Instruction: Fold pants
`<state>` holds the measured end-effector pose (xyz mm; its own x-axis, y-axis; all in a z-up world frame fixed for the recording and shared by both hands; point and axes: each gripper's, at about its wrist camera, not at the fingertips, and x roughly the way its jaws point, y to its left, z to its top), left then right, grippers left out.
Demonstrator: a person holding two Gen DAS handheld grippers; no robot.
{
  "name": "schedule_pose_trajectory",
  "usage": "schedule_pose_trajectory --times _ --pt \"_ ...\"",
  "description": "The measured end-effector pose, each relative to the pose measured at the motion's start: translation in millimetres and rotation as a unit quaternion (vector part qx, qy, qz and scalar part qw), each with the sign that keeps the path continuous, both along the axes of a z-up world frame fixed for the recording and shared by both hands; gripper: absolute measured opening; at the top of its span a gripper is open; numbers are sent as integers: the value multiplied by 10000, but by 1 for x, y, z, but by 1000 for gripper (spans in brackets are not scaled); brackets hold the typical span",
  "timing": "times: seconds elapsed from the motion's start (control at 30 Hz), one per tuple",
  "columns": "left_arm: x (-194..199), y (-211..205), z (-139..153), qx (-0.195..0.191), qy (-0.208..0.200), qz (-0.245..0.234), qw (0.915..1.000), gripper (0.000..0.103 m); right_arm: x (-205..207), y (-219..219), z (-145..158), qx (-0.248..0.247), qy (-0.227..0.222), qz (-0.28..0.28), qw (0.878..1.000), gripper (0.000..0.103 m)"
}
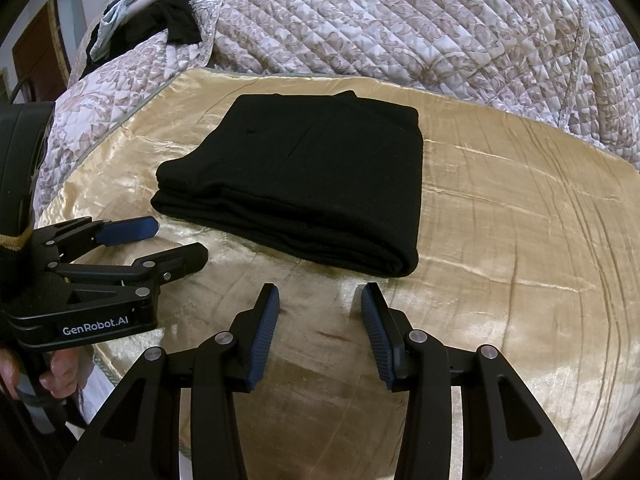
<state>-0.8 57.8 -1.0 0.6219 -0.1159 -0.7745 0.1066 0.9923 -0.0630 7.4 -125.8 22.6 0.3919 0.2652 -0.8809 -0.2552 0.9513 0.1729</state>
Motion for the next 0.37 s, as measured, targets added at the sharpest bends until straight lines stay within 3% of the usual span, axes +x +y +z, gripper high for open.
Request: schedule_pose_trajectory --times 0.37 --pt "1 1 -1 -4 3 0 10000 74 -1 2 1 -27 -52 73 10000 47"
